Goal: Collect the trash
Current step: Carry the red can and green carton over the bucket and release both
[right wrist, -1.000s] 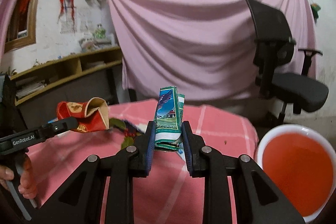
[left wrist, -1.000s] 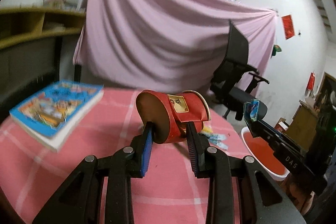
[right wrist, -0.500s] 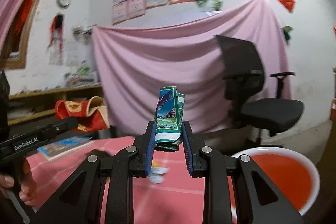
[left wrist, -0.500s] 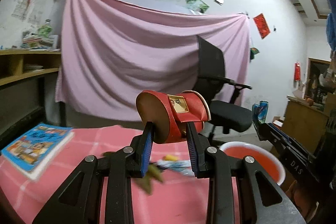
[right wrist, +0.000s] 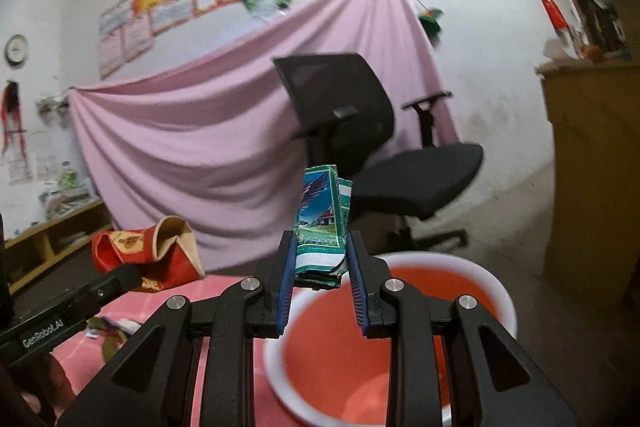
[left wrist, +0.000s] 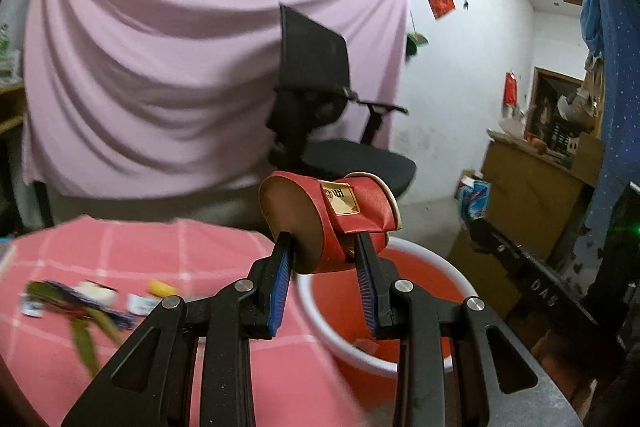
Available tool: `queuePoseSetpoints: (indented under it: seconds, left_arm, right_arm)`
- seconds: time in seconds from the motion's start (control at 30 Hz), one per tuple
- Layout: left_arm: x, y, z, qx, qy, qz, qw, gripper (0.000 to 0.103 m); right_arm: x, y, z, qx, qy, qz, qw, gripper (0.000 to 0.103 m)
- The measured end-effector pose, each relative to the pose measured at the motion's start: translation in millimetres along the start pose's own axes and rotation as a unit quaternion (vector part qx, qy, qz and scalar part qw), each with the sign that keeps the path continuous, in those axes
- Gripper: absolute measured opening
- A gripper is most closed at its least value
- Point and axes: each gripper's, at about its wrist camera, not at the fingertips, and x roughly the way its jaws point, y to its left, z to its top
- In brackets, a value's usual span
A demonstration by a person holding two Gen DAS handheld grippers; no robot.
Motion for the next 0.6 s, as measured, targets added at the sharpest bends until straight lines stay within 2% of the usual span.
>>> queuePoseSetpoints:
  seconds: [0.23,0.37,0.6]
  left_arm:
    - [46.8,-16.5,5.3,-0.028,0.074,-0.027,0.9965,0.027]
    - [63.9,-17.6,2.5,-0.05,0.116,-0.037,0.9913,0.027]
    - [86.0,-25.3,-8.1,-0.06,0.172,-0.026,0.983,0.027]
  right_arm:
    - [15.8,-26.3,-5.8,0.037,0.059,-0.023,0.997,0.023]
    - [19.9,-39.2,-10.3,0.056,0.081,-0.031,0.995,0.024]
    - [24.9,-52.9,-17.0,0.084,0.111,-0.035,0.99,0.024]
